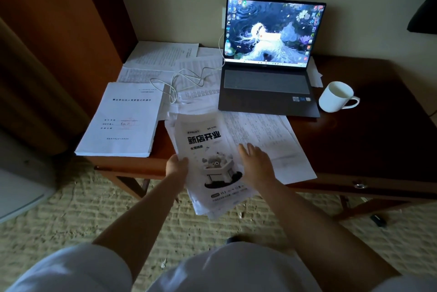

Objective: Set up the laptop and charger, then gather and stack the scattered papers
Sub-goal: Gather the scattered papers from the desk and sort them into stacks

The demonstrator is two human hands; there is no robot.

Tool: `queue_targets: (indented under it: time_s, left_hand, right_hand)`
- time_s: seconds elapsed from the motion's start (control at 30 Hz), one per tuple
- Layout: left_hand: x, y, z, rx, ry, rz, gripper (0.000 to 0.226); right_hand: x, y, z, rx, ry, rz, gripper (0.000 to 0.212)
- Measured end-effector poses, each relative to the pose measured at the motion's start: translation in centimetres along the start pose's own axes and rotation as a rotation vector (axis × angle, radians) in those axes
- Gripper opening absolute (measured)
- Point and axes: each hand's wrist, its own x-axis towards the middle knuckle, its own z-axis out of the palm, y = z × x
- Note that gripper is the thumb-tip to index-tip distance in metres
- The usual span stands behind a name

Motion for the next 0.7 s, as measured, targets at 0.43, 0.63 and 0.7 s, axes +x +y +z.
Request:
queue_targets:
  time_s: [0.43,0.63,0.7]
  left_hand:
    - [1.5,0.8,2.8,-0.087,-0.094,-0.113,0.023]
    - [0.7,2.0,2.6,-0.106,-0.131,-0.141,0.007]
    - [0.9,2.2,2.4,-0.136,-0.141,-0.157,0.007]
  right_hand:
    - [2.6,-1.9,-2.3,-0.123,0.406,-0.032,0.043]
    - [1.2,-4.2,-3.0,-0.242,0.478,-0.231,0.026]
    - [1.0,-3.8,-3.5,-0.225,0.503,-0.28,0.027]
